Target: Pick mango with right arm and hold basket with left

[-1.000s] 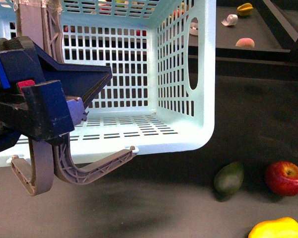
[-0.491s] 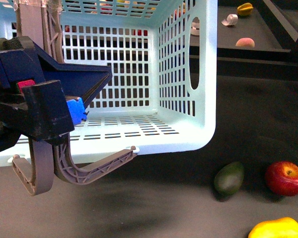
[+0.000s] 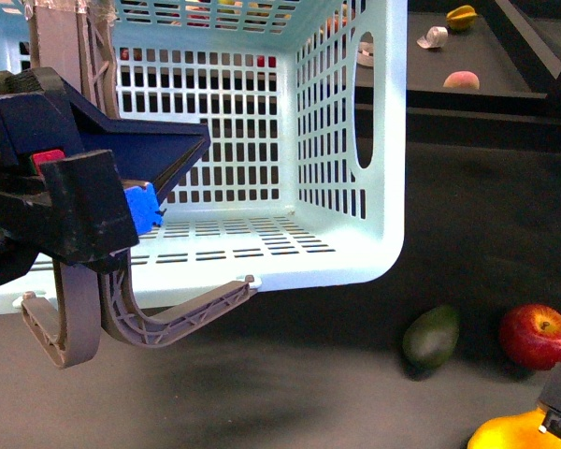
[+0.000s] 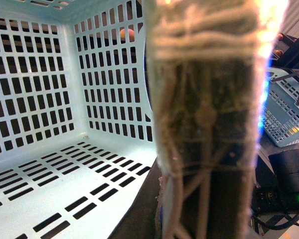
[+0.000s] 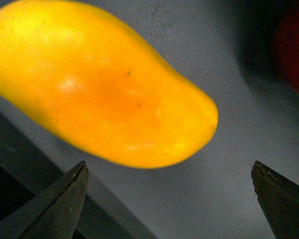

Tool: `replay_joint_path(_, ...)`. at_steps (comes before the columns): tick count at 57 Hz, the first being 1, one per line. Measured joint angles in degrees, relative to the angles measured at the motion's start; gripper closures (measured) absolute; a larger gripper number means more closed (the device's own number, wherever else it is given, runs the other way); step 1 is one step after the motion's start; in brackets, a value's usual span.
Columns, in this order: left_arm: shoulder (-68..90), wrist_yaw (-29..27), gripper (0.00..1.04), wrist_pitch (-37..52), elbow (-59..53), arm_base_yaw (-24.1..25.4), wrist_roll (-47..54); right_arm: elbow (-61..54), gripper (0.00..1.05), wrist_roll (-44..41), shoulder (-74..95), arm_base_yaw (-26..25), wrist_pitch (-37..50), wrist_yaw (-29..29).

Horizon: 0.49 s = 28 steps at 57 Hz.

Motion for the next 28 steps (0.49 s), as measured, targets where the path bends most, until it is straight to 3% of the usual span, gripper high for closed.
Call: replay_joint_path(28,0.0,0.0,0.97,0.0,0.0,0.0,0.0,6.2,0.08,6.1,4.4,7.5,0.2,-2.1)
